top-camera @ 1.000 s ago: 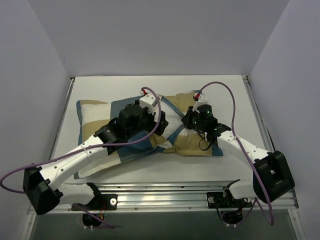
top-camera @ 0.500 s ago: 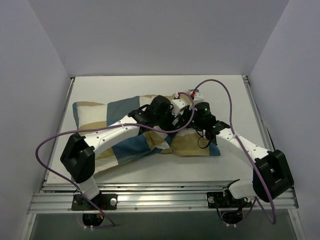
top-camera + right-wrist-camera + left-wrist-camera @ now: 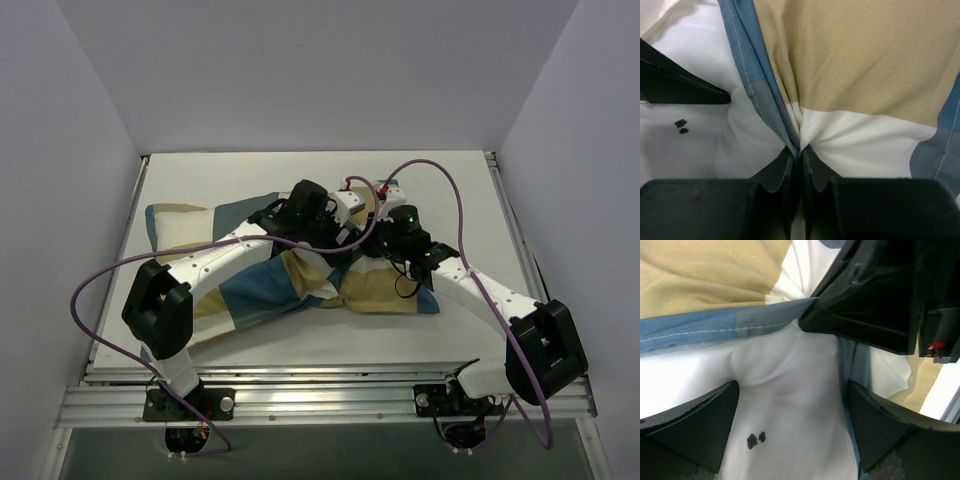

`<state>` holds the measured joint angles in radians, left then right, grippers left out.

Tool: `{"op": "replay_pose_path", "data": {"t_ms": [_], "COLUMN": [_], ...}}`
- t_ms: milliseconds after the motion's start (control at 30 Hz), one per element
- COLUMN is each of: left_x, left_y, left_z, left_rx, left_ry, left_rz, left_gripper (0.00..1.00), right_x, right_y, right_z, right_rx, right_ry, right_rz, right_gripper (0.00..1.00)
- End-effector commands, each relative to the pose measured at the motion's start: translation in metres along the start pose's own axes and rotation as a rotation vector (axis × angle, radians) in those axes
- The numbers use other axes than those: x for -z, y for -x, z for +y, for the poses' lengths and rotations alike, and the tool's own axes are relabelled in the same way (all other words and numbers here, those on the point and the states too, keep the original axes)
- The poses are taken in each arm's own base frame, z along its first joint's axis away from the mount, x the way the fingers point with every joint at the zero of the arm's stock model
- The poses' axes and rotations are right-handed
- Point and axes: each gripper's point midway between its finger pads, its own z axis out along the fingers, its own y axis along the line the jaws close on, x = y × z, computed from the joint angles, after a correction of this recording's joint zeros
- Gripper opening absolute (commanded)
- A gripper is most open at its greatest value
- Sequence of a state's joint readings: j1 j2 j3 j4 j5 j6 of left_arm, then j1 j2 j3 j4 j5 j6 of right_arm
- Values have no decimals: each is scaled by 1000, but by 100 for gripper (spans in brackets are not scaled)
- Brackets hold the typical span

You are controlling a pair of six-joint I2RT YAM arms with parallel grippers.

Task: Remove the pillowcase from the pillow

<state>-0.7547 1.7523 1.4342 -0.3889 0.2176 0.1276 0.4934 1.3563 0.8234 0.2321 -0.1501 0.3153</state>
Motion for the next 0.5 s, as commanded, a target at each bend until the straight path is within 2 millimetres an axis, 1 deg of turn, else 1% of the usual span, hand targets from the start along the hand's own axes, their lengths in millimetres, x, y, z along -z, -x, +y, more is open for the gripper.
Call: {"op": "replay_pose_path", "data": {"t_ms": [0,100,133,167,367,467], "left_x": [10,19,22,22,12,12], "left_y": [4,14,18,21,15,19], "left_z": [18,18,21,21,27,31], "left_rx": [46,69,85,84,96,101], "left_ry": [-19,-54,-55,-57,-35,-15], "left_rz": [-30,-68,-83,-93,-64,-76], "left_gripper": [97,97,97,97,97,97], "right_x": [6,5,5,5,5,5], "right_y": [7,2,1,1,1,2], "right_z": [22,20,20,20,21,21], "right_rx": [22,20,18,17,15,14], "right_ry": [80,77,78,78,82,85], "right_rz": [-8,2,4,2,2,2], "right_gripper": [3,3,3,4,4,4]}}
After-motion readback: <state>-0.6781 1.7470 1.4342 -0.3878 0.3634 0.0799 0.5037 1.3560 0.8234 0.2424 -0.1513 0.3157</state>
